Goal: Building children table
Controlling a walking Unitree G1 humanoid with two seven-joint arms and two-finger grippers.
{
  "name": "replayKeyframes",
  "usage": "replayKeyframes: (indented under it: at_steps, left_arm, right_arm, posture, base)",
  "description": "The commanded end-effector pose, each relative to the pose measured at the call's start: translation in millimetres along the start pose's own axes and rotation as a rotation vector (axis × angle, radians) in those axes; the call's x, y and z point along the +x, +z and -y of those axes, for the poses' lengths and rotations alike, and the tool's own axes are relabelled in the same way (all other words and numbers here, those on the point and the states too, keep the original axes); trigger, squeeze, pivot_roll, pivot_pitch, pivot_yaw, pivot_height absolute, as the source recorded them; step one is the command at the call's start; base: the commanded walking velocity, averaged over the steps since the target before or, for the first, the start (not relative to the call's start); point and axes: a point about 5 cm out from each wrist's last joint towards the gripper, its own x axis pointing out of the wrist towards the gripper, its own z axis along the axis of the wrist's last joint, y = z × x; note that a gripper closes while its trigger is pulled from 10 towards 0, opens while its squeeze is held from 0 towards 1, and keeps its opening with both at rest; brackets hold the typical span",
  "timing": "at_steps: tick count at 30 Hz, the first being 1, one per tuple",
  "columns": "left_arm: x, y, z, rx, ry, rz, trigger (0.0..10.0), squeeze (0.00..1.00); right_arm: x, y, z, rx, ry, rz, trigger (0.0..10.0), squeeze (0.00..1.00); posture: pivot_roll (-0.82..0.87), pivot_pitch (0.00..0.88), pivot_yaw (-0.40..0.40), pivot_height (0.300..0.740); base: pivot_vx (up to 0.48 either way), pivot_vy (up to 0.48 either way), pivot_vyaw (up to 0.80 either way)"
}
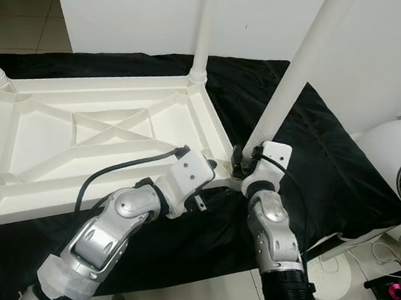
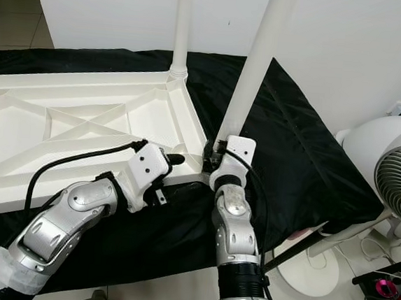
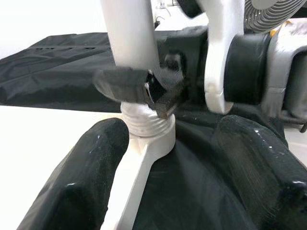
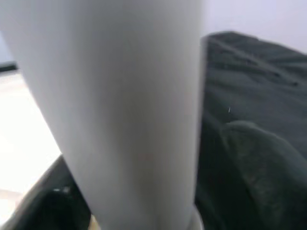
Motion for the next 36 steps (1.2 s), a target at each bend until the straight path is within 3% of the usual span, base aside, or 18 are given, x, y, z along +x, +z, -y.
replayKeyframes:
  at_steps: [1, 2, 3, 4, 5, 9, 14, 18, 24, 31, 32, 33, 34, 36]
  left_arm:
    - [0.2, 0.5, -0.8, 0.021, 0.003, -0.001, 10.0, 0.0]
    - [0.0, 0.5, -0.5, 0.021, 0.005, -0.001, 10.0, 0.0]
    - [0.0, 0.4, -0.2, 0.021, 0.005, -0.001, 10.0, 0.0]
    - [0.0, 0.4, -0.2, 0.021, 0.005, -0.001, 10.0, 0.0]
    - [0.0, 0.3, -0.1, 0.021, 0.005, -0.001, 10.0, 0.0]
    - [0.6, 1.1, -1.4, 0.024, 0.007, -0.001, 10.0, 0.0]
    - [1.4, 1.8, -3.2, 0.029, 0.008, 0.0, 10.0, 0.0]
    - [3.0, 3.1, -2.7, 0.036, 0.007, 0.005, 10.0, 0.0]
    - [3.5, 3.6, -3.7, 0.037, 0.008, 0.006, 10.0, 0.0]
    - [3.4, 4.5, -6.5, 0.04, 0.018, 0.005, 10.0, 0.0]
    - [3.2, 4.8, -7.2, 0.041, 0.024, 0.005, 10.0, 0.0]
    - [3.2, 4.8, -7.2, 0.041, 0.024, 0.005, 10.0, 0.0]
    - [3.0, 5.1, -7.7, 0.041, 0.029, 0.006, 10.0, 0.0]
    - [2.8, 5.3, -8.3, 0.042, 0.034, 0.006, 10.0, 0.0]
  right_arm:
    - [-6.2, -1.4, 3.2, 0.021, 0.081, 0.012, 10.0, 1.0]
    - [-7.0, 0.0, 5.9, 0.016, 0.124, 0.018, 10.0, 1.0]
    - [-7.6, 0.7, 11.5, -0.002, 0.167, 0.021, 10.0, 0.68]
    - [-7.6, 0.7, 11.5, -0.002, 0.167, 0.021, 10.0, 0.68]
    - [-7.9, 1.0, 15.1, -0.014, 0.188, 0.021, 10.0, 0.0]
    - [-7.4, -1.6, 31.9, -0.075, 0.352, -0.002, 10.0, 0.0]
    - [-1.4, -3.6, 42.0, -0.154, 0.473, -0.02, 10.0, 0.0]
    - [7.5, -3.2, 39.2, -0.212, 0.604, -0.023, 10.0, 0.0]
    - [12.7, -2.9, 37.8, -0.235, 0.633, -0.03, 10.0, 0.0]
    - [30.2, -1.8, 33.3, -0.317, 0.72, -0.064, 9.9, 0.0]
    - [32.2, -2.5, 34.4, -0.333, 0.733, -0.079, 3.1, 0.0]
    - [32.2, -2.5, 34.4, -0.333, 0.733, -0.079, 3.1, 0.0]
    - [32.8, -3.3, 36.2, -0.345, 0.743, -0.092, 0.0, 0.0]
    - [32.8, -4.3, 39.1, -0.347, 0.749, -0.103, 0.0, 0.0]
  posture:
    - [-0.04, 0.0, -0.047, 0.74]
    - [-0.04, 0.0, -0.047, 0.74]
    - [-0.04, 0.0, -0.046, 0.74]
    - [-0.04, 0.0, -0.046, 0.74]
    - [-0.04, 0.0, -0.046, 0.74]
    - [-0.04, 0.0, -0.043, 0.74]
    - [-0.04, 0.0, -0.031, 0.74]
    - [-0.04, 0.0, -0.027, 0.74]
    - [-0.05, 0.0, -0.024, 0.74]
    - [-0.03, 0.0, -0.023, 0.74]
    - [-0.03, 0.0, -0.024, 0.74]
    - [-0.03, 0.0, -0.024, 0.74]
    - [-0.03, 0.0, -0.024, 0.74]
    - [-0.03, 0.0, -0.026, 0.74]
  base:
    - [0.0, 0.0, 0.0]
    - [0.0, 0.0, 0.0]
    - [0.0, 0.0, 0.0]
    - [0.0, 0.0, 0.0]
    - [0.0, 0.0, 0.0]
    - [0.0, 0.0, 0.0]
    - [0.0, 0.0, 0.0]
    - [0.0, 0.0, 0.0]
    - [0.0, 0.0, 0.0]
    - [0.0, 0.0, 0.0]
    - [0.0, 0.0, 0.0]
    - [0.0, 0.0, 0.0]
    - [0.0, 0.0, 0.0]
    - [0.0, 0.0, 0.0]
